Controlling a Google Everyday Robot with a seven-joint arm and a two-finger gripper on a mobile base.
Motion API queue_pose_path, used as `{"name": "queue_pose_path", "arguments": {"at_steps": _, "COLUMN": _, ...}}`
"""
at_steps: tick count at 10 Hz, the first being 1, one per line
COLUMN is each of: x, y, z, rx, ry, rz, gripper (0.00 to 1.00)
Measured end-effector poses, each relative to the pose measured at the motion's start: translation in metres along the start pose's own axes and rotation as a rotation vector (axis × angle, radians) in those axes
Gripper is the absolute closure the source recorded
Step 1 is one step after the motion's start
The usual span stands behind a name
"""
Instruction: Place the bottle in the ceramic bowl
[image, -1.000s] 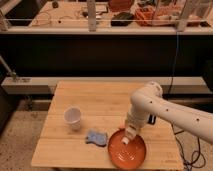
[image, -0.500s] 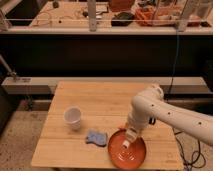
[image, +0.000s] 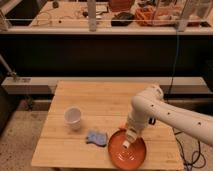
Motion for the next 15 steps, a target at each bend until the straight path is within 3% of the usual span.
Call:
{"name": "queue_pose_path", "arguments": {"at_steps": 8, "x": -0.0018, "y": -0.0009, "z": 0.0016, "rx": -0.001, "ry": -0.009, "rz": -0.018, "gripper": 0.77}}
{"name": "queue_pose_path", "arguments": {"at_steps": 9, "x": -0.0019, "y": -0.0010, "z": 0.0014, "rx": -0.001, "ry": -0.009, "rz": -0.020, "gripper": 0.75}}
{"name": "queue_pose_path", "arguments": {"at_steps": 12, "x": -0.0027, "y": -0.0006, "z": 0.0013, "rx": -0.002, "ry": -0.012, "rz": -0.024, "gripper": 0.54}}
{"name": "queue_pose_path", "arguments": {"at_steps": 15, "x": -0.0032, "y": -0.0001, "z": 0.0013, "rx": -0.002, "ry": -0.014, "rz": -0.028, "gripper": 0.50}}
